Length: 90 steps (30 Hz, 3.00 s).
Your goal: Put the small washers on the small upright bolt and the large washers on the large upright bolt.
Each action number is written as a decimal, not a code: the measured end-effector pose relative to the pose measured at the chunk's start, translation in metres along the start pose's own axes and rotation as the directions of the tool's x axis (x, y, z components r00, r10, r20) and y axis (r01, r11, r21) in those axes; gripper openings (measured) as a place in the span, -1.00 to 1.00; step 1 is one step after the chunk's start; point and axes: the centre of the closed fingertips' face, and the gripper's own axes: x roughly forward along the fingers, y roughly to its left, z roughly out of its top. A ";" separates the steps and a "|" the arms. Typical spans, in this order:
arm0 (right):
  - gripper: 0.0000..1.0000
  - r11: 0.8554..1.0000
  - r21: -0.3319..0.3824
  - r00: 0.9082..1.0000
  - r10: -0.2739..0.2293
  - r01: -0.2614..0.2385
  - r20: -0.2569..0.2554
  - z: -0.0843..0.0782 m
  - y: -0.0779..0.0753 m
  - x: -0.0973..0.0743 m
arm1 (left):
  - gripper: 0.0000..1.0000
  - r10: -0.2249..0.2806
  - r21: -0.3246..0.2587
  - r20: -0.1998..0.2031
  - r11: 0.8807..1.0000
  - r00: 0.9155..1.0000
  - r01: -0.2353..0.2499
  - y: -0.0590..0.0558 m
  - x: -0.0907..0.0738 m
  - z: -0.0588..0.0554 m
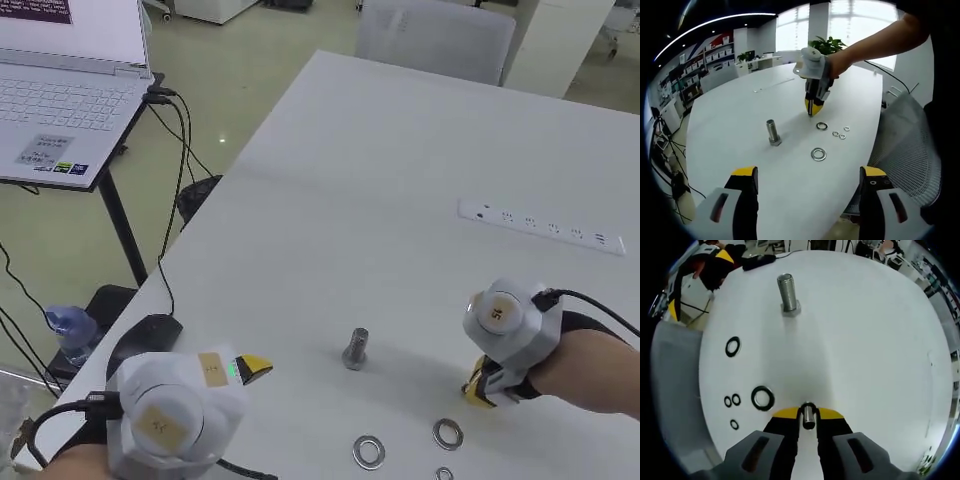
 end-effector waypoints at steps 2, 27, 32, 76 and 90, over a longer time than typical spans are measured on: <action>-0.69 1.000 0.004 1.000 -0.002 0.002 0.008 0.001 -0.001 0.000 | 0.66 0.000 0.005 -0.001 1.000 1.000 0.000 0.000 0.000 0.000; -0.47 1.000 0.014 0.995 -0.025 0.024 0.093 0.015 0.000 -0.040 | 0.66 -0.011 0.036 -0.029 0.999 1.000 0.012 -0.002 0.006 -0.001; -0.47 0.999 0.009 0.994 -0.035 0.034 0.104 0.015 0.004 -0.052 | 0.66 -0.009 0.036 -0.034 0.999 0.999 0.011 -0.001 0.007 -0.002; -0.47 1.000 0.011 0.989 -0.014 0.012 0.144 -0.021 0.095 -0.087 | 0.61 -0.026 0.076 -0.027 0.997 0.999 0.028 -0.012 0.002 0.006; -0.48 1.000 0.011 0.990 0.005 -0.007 0.139 -0.030 0.113 -0.062 | 0.58 -0.019 0.078 -0.038 0.997 0.999 0.022 -0.016 -0.004 0.003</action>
